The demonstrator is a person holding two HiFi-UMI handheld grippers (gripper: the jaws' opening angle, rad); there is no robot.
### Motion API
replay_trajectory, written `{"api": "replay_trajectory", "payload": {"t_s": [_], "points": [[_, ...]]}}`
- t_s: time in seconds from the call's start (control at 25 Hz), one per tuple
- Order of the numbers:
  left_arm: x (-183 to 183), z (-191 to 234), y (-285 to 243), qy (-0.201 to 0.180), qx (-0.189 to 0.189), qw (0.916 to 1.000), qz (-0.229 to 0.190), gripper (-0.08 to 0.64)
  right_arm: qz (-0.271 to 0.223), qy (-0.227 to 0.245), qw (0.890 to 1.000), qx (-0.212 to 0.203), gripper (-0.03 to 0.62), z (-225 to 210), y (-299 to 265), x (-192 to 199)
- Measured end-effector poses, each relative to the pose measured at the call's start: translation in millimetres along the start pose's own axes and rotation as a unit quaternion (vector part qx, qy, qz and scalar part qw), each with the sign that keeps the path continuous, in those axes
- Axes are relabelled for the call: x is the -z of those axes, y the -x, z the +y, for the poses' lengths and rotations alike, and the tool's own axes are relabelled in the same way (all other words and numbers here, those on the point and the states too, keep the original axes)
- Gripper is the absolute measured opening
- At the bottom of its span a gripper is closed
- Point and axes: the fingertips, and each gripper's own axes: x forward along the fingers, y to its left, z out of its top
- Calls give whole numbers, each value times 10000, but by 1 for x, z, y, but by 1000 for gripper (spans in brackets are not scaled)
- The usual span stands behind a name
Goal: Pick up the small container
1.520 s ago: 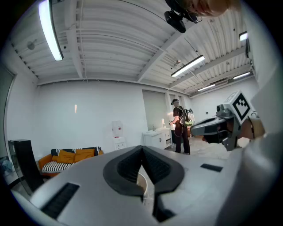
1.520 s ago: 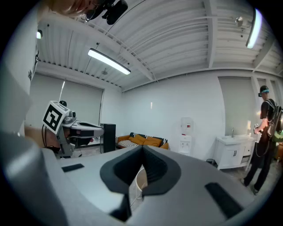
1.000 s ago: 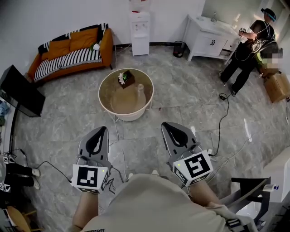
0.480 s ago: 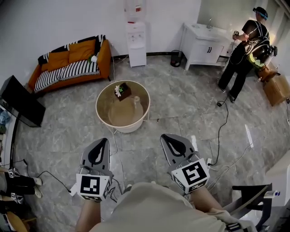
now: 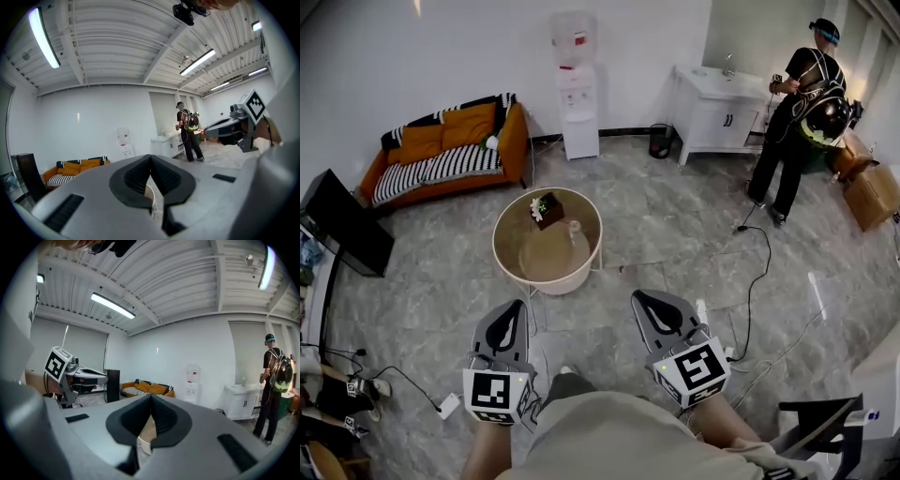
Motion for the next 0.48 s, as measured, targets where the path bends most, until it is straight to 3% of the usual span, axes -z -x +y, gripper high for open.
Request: {"api": "replay_trajectory", "payload": {"t_s": [0.48], "points": [[14, 4, -25, -20, 48, 10000, -12, 6, -30, -28, 10000, 35, -5, -9, -19, 12]]}}
